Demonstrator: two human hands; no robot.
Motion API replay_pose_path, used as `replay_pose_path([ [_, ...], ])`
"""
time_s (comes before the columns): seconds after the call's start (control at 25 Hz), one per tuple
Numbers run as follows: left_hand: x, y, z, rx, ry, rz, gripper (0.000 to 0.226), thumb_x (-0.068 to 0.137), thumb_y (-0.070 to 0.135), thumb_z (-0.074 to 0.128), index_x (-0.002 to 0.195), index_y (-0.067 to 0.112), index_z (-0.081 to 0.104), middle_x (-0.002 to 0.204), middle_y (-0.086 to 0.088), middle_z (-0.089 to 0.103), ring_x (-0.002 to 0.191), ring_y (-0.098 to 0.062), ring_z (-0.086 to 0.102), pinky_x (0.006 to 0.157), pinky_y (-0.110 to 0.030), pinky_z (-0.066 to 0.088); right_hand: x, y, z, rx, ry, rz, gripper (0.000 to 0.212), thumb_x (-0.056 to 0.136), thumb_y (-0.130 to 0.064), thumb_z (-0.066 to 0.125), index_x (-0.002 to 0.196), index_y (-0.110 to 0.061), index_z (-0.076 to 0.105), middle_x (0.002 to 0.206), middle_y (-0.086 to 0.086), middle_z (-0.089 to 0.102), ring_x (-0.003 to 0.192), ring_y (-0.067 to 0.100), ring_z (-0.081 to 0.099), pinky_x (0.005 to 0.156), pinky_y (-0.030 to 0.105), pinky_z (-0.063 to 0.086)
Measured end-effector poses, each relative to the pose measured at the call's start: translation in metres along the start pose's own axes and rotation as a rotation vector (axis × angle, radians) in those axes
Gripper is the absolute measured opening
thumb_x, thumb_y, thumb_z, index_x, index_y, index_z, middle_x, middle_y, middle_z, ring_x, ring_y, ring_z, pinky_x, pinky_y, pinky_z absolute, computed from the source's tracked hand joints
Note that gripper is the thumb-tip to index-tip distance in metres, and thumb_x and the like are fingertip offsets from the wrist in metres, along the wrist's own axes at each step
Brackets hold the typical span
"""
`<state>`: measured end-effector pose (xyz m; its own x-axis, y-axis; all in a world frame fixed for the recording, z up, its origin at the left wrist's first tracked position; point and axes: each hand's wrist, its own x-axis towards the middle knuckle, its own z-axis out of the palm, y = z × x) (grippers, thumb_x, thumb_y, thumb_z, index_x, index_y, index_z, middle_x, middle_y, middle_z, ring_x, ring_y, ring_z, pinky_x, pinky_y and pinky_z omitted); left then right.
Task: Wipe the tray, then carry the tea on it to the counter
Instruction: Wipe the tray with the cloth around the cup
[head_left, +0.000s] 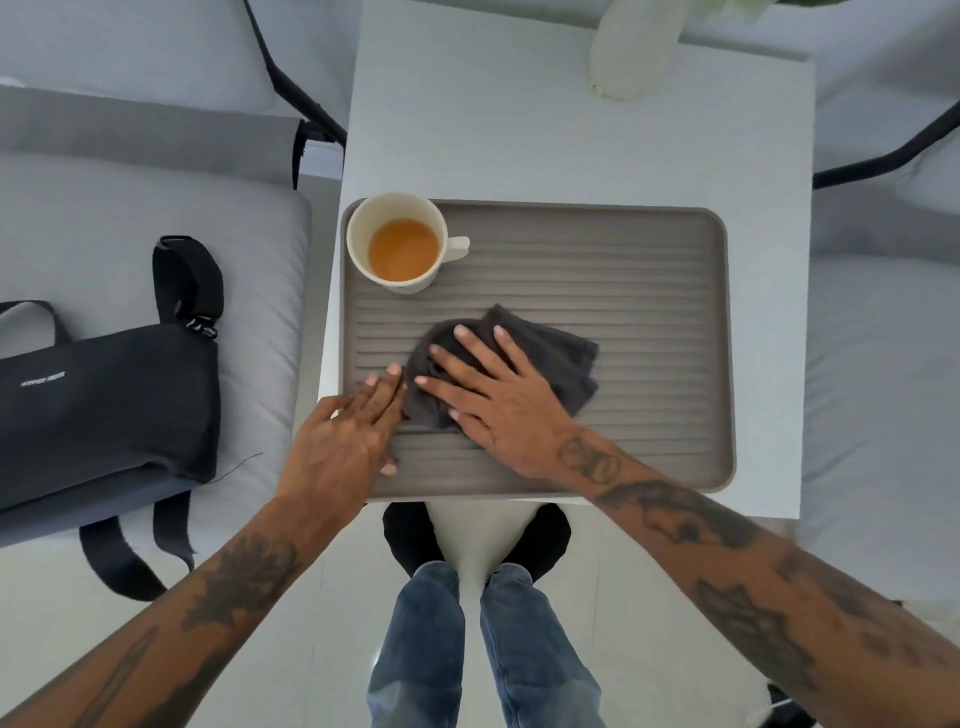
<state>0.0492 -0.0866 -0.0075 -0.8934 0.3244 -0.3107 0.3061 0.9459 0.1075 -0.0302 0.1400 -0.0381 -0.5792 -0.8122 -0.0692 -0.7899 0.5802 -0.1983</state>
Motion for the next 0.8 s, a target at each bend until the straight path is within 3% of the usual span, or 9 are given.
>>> replay_pose_path([
  [0.08,-0.002,0.002,-0.001,-0.033,0.021,-0.012,0.099,0.054,0.025,0.093,0.142,0.002,0.052,0.15,-0.017,0.048,0.127,-0.03,0.059,0.094,-0.038,0.049,-0.016,0.019,-0.002,-0.033,-0.001,0.023,0.048,0.103,-0.035,0.038,0.151,-0.031,0.037,0.161,-0.001,0.032,0.151,0.027,0.022,0.12,0.052,0.021],
  [0.24,-0.003,0.0,0.003,-0.068,0.044,-0.005,0.098,0.058,0.017,0.091,0.145,0.003,0.048,0.153,-0.016,0.044,0.131,-0.031,0.056,0.1,-0.033,0.031,-0.096,0.086,-0.015,-0.072,0.015,0.276,0.049,0.104,-0.033,0.033,0.153,-0.028,0.033,0.161,0.004,0.03,0.151,0.03,0.022,0.117,0.056,0.026],
  [0.4,-0.004,-0.001,0.006,-0.096,0.039,0.007,0.102,0.057,0.02,0.093,0.146,0.003,0.046,0.153,-0.017,0.043,0.133,-0.032,0.054,0.105,-0.037,0.044,-0.106,0.092,-0.014,-0.071,0.028,0.373,0.051,0.103,-0.034,0.032,0.153,-0.024,0.03,0.161,0.007,0.029,0.15,0.035,0.02,0.115,0.061,0.024],
  [0.6,-0.004,0.003,0.005,-0.091,0.002,-0.013,0.094,0.059,0.017,0.091,0.142,0.0,0.052,0.148,-0.019,0.05,0.132,-0.034,0.054,0.102,-0.043,0.048,-0.005,0.019,0.007,0.004,0.115,0.144,0.049,0.098,-0.03,0.045,0.147,-0.024,0.046,0.156,0.006,0.041,0.147,0.036,0.03,0.115,0.061,0.024],
  [0.72,-0.003,0.001,0.005,-0.073,0.02,0.006,0.075,0.059,0.018,0.094,0.126,0.002,0.063,0.128,-0.018,0.067,0.119,-0.035,0.065,0.101,-0.041,0.049,0.032,-0.016,0.011,0.065,0.075,0.113,0.051,0.099,-0.032,0.044,0.15,-0.026,0.04,0.159,0.004,0.035,0.15,0.033,0.022,0.119,0.058,0.019],
  [0.8,-0.003,-0.002,0.007,-0.081,0.07,0.009,0.077,0.06,0.015,0.092,0.129,0.001,0.061,0.133,-0.02,0.064,0.121,-0.036,0.063,0.105,-0.037,0.039,0.022,-0.003,0.008,0.027,0.084,0.091,0.049,0.101,-0.033,0.042,0.15,-0.028,0.039,0.16,0.002,0.034,0.15,0.03,0.023,0.12,0.054,0.02],
])
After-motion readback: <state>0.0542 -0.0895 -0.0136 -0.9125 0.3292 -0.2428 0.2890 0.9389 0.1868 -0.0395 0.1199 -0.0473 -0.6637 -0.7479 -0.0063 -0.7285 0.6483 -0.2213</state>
